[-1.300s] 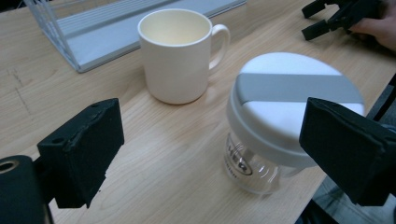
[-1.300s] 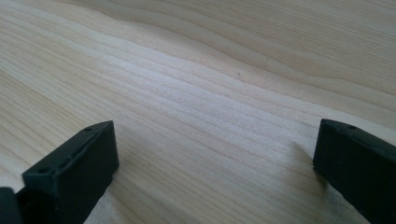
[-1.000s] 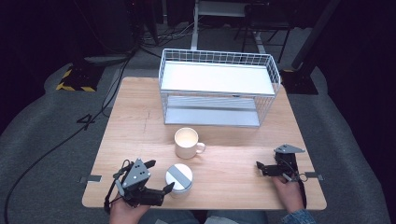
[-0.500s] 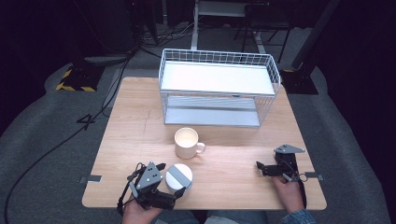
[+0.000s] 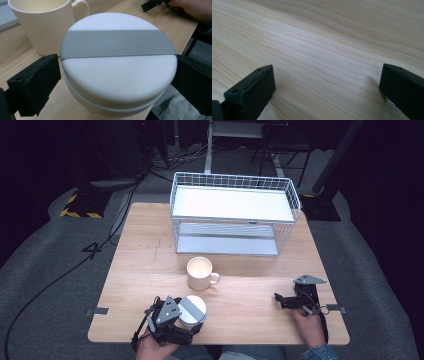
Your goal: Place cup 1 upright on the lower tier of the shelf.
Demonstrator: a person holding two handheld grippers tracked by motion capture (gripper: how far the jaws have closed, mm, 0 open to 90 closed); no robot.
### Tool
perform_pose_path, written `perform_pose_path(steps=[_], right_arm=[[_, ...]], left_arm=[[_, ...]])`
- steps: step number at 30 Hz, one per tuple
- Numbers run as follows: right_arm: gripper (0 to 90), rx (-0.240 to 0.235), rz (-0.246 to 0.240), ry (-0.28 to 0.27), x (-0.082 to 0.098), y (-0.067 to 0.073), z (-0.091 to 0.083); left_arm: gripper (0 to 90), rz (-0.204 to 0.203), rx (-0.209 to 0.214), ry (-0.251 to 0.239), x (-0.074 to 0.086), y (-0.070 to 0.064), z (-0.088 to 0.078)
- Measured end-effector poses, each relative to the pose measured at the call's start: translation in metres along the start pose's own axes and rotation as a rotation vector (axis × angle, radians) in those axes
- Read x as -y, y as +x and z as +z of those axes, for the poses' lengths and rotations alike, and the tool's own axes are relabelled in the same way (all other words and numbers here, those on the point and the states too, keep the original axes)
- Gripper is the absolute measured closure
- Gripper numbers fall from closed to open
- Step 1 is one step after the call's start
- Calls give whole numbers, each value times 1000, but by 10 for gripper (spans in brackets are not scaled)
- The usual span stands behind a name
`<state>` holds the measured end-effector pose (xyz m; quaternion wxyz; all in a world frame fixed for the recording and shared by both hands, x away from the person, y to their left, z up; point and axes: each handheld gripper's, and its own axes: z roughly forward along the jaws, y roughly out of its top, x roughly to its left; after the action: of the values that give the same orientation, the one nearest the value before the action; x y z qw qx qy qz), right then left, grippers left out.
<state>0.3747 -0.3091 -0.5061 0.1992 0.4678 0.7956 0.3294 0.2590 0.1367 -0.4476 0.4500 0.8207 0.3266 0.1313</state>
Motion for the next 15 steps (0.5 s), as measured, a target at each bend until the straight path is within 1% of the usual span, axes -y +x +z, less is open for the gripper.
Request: perform_pose_path(steps=[3,6,11,15], right_arm=[[5,0,0,0,0,0,0],[5,-1,-3,-1,0,0,0],[5,-1,-2,-1,0,0,0],[5,0,0,0,0,0,0]], left_arm=[[3,-5,6,4,1,-1,1],[4,12,15,10,1,-2,2],[9,22,9,17,1,-2,4],[42,22,6,19,3,0,5]])
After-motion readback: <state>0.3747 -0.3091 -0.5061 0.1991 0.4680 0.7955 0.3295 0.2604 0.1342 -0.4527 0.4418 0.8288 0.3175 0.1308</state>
